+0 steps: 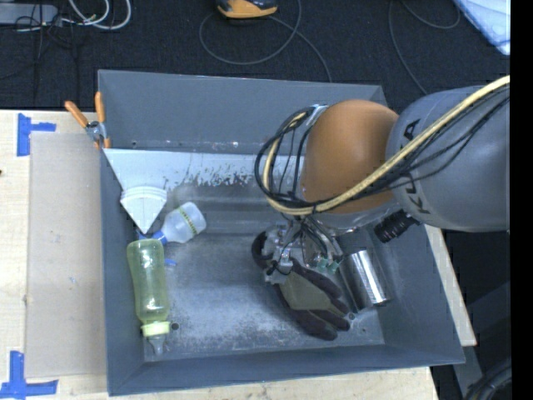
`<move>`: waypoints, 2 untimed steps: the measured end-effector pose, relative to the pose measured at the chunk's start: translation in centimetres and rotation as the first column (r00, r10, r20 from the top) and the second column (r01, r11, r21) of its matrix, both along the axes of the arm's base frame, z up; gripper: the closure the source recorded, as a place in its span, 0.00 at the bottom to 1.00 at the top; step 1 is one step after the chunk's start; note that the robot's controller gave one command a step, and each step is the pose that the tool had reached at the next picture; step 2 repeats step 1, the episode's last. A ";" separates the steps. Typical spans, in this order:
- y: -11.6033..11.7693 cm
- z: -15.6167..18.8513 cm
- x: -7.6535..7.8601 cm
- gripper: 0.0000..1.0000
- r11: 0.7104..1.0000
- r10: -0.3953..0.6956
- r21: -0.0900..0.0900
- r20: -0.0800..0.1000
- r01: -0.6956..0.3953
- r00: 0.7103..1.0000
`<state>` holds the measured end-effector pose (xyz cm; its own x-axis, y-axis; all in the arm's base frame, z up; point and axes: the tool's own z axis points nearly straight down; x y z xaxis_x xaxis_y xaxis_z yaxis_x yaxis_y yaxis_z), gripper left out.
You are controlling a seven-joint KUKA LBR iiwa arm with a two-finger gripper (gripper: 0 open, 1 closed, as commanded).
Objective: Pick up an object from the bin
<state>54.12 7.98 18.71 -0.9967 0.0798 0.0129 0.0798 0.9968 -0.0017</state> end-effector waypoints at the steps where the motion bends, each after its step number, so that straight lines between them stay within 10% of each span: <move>1: 0.2 6.2 1.2 1.00 1.000 -0.007 0.000 0.003 0.007 1.000; 2: 0.2 6.2 1.2 1.00 1.000 -0.007 0.000 0.003 0.007 1.000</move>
Offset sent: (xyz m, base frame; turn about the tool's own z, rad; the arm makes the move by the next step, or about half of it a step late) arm 0.0065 -0.0085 0.1300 -0.0182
